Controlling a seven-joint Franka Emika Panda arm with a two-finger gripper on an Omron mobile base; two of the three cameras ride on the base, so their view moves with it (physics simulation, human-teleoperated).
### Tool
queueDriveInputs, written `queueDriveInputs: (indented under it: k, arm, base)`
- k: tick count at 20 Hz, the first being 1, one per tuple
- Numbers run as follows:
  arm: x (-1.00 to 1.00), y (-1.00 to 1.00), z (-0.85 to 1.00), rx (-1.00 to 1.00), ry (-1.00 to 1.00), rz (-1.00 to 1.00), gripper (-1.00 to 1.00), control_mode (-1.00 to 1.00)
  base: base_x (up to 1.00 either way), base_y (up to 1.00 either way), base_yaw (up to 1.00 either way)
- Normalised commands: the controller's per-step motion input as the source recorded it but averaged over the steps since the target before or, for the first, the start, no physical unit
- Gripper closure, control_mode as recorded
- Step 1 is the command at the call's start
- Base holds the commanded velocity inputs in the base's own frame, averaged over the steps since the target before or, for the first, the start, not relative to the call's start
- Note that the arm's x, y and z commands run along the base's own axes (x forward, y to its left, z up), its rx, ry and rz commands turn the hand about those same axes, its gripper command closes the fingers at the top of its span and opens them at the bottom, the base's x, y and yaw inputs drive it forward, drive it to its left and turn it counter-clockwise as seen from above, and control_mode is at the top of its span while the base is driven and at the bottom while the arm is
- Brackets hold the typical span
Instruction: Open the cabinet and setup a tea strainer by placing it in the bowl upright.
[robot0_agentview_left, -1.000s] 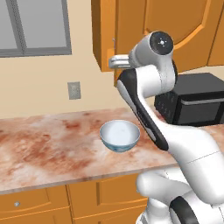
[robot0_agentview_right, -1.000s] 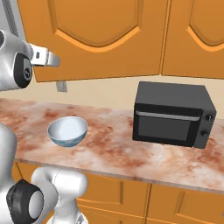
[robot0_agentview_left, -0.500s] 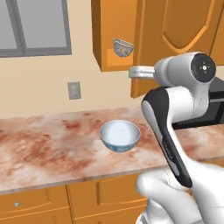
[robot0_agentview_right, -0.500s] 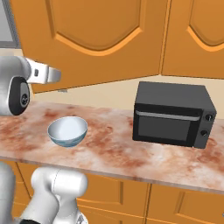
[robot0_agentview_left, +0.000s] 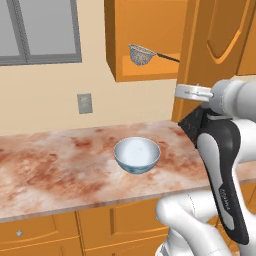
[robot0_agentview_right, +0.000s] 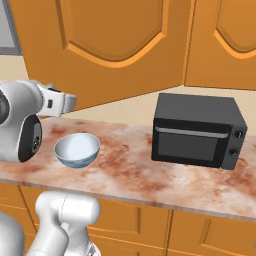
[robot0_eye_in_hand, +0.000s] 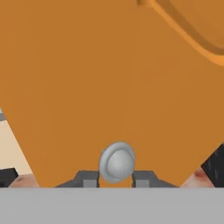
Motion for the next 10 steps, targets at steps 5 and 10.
queueDriveInputs:
  k: [5, 10]
  arm:
    - [-0.19, 0.00, 0.09, -0.04, 0.00, 0.01, 1.00, -1.00]
    - [-0.06, 0.00, 0.14, -0.08, 0.01, 0.00, -1.00, -1.00]
  base:
    - [0.00, 0.00, 0.00]
    - [0.00, 0.00, 0.00]
